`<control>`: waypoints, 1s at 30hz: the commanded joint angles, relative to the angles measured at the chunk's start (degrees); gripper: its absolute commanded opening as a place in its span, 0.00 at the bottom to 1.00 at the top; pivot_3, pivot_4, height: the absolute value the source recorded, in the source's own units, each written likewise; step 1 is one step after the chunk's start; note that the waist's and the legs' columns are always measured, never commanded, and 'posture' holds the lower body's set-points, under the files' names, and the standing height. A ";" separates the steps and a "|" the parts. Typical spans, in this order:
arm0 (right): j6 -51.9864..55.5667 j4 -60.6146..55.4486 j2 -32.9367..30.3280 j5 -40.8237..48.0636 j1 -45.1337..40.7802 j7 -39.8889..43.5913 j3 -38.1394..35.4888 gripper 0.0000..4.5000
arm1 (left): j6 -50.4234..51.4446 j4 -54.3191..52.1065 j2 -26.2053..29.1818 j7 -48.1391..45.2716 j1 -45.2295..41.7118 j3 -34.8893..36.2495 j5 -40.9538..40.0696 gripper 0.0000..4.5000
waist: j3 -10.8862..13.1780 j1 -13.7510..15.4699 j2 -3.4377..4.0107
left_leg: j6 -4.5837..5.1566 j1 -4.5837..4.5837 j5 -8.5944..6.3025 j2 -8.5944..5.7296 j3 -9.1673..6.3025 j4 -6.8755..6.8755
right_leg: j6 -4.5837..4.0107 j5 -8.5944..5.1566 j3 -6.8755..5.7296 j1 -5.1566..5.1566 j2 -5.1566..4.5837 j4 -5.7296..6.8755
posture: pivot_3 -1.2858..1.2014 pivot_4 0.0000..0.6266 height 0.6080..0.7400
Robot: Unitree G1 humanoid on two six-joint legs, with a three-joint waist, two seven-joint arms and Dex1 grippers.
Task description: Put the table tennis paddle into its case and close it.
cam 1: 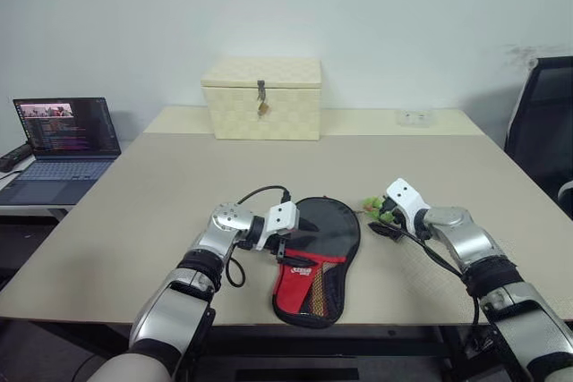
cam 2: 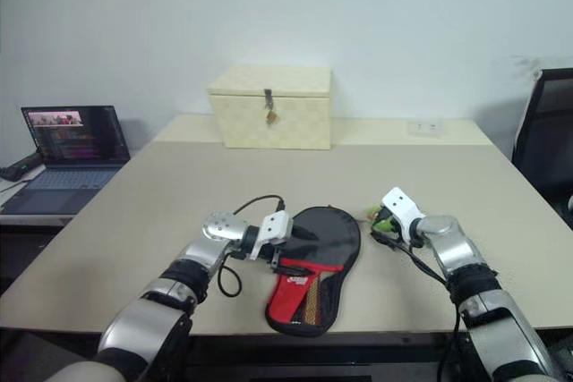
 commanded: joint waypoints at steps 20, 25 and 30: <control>10.45 -35.58 -13.74 -2.79 14.85 11.43 -3.03 0.02 | 3.01 1.80 -2.51 -0.95 4.33 -3.46 2.99 0.93 | -0.15 0.63 0.22 | 0.09 0.06 -0.06 -0.09 -0.13 0.04 | 0.10 -0.06 -0.17 0.27 -0.05 -0.13 | 0.52 0.24 1.00; 17.24 -50.25 -18.32 -0.29 22.55 14.88 -3.40 0.02 | 4.72 2.26 -3.47 -0.97 4.03 -3.15 2.44 0.93 | -0.18 0.74 0.28 | 0.10 0.09 -0.07 -0.10 -0.14 0.05 | 0.28 -0.17 -0.17 0.34 -0.07 -0.15 | 0.52 0.24 1.00; 21.30 -57.89 -20.58 1.62 26.65 16.00 -3.63 0.02 | 4.95 3.03 -4.04 0.15 3.60 -3.20 2.92 0.93 | -0.19 0.86 0.28 | 0.10 0.13 -0.07 -0.12 -0.17 0.06 | 0.36 -0.22 -0.23 0.44 -0.09 -0.20 | 0.52 0.24 1.00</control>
